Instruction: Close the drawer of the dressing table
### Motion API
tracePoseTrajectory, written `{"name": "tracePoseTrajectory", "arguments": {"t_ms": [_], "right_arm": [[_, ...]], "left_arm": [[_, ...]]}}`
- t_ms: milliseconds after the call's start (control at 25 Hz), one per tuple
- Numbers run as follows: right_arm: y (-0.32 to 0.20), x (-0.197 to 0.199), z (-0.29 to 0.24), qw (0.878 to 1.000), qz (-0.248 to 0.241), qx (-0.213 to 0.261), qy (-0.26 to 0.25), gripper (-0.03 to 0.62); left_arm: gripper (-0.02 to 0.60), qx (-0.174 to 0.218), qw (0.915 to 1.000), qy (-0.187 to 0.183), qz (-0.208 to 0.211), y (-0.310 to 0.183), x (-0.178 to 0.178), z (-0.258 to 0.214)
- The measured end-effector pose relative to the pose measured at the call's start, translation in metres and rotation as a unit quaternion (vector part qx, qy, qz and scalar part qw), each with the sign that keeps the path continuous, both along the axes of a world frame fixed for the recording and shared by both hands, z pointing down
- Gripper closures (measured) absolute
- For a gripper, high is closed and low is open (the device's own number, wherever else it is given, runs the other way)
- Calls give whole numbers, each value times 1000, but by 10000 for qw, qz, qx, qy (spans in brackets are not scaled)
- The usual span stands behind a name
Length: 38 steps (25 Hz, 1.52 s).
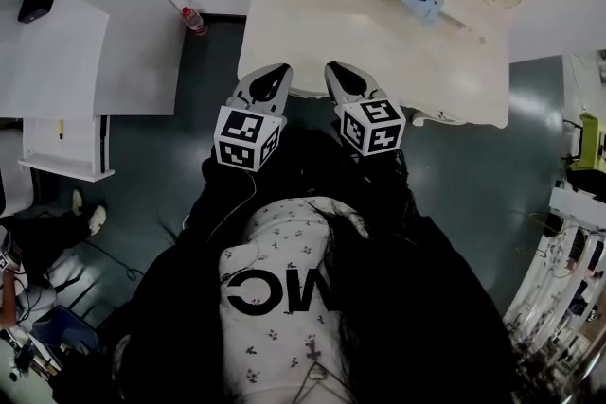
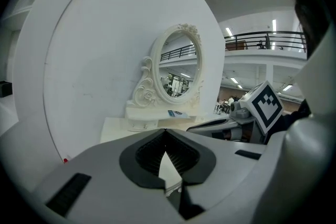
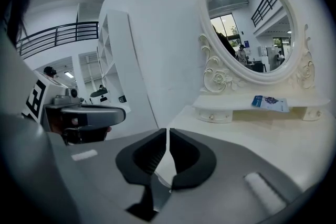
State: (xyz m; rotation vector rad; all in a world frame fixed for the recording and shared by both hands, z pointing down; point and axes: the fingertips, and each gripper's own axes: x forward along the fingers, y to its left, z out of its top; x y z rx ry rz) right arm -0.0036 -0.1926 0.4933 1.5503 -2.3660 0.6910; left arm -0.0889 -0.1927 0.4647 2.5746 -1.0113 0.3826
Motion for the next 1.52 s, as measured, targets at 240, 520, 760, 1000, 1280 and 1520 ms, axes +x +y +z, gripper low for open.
{"name": "tracePoseTrajectory", "arguments": {"t_ms": [240, 520, 760, 1000, 1280, 1520], "right_arm": [[19, 11, -5, 9999, 95, 35, -64, 566], [59, 25, -9, 9998, 28, 89, -154, 566], [107, 36, -12, 9993, -64, 183, -312, 568], [160, 54, -11, 9989, -92, 245, -396, 568], [209, 63, -16, 9977, -91, 376, -548, 568], [237, 63, -17, 9969, -244, 423, -615, 569]], "left_arm": [[581, 26, 9999, -26, 146, 15, 14, -3], [581, 76, 9999, -59, 114, 49, 33, -7], [581, 124, 9998, -172, 57, 94, 51, -10], [581, 67, 9997, -247, -52, 152, 68, -7], [581, 194, 9992, -330, -110, 204, 76, -11], [581, 212, 9989, -398, -109, 245, 83, -10]]}}
